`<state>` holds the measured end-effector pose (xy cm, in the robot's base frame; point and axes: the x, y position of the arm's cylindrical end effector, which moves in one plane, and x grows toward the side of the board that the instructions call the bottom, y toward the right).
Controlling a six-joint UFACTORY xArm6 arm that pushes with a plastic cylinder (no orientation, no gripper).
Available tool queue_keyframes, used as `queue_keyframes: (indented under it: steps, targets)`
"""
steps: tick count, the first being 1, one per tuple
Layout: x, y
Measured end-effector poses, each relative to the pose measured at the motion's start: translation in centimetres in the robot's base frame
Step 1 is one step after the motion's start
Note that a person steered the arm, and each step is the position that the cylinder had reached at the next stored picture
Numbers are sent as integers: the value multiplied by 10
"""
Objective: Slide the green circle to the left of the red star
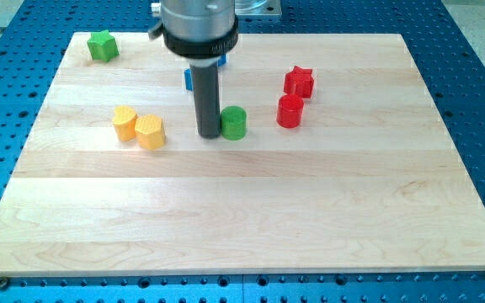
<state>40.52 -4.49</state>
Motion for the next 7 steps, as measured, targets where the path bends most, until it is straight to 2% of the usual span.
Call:
queue_keyframes:
  steps: [1,2,3,4,5,6,7]
  targets:
    - [-29,9]
    - [27,-27]
    - [58,-2]
    - [-19,14]
    - [-48,32]
    - [14,22]
    - [53,40]
